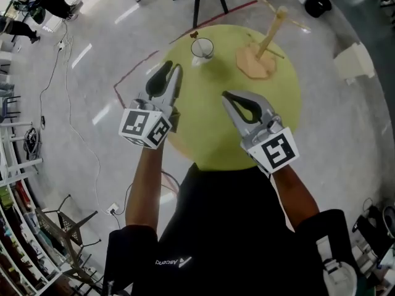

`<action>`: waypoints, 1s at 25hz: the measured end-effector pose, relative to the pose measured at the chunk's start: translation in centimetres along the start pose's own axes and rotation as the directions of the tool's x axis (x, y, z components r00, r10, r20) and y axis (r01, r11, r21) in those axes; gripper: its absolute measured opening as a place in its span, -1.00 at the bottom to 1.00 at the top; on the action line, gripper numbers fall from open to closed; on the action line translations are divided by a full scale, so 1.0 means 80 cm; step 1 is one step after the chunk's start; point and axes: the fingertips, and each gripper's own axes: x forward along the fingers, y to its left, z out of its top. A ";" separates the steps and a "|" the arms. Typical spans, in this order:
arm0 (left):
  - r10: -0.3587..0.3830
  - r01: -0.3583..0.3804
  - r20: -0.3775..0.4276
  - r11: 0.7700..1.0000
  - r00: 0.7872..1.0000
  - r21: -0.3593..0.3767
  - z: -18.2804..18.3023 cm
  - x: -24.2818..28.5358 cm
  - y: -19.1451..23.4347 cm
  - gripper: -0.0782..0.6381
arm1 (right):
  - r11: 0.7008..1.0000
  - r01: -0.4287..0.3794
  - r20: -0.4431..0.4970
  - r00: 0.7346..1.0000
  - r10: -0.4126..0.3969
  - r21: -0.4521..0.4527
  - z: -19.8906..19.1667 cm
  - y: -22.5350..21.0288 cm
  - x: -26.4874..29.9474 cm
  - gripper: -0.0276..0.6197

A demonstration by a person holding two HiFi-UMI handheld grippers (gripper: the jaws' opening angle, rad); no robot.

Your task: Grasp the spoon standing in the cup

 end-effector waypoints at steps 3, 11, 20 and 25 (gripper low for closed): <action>-0.046 0.045 -0.046 0.999 0.998 -0.026 -0.024 0.043 0.027 -0.41 | 1.000 0.026 -0.010 1.000 -0.026 -0.013 -0.006 -0.012 0.017 -0.91; -0.147 0.136 -0.215 0.989 0.965 -0.064 -0.103 0.142 0.082 -0.22 | 0.995 0.102 -0.051 0.993 -0.102 -0.007 -0.027 -0.031 0.043 -0.91; -0.220 0.198 -0.361 0.975 0.906 -0.096 -0.176 0.212 0.098 -0.19 | 0.985 0.169 -0.134 0.977 -0.165 0.023 -0.070 -0.061 0.037 -0.91; -0.227 0.214 -0.370 0.974 0.901 -0.078 -0.182 0.226 0.100 -0.46 | 0.982 0.186 -0.154 0.972 -0.179 0.033 -0.080 -0.073 0.038 -0.91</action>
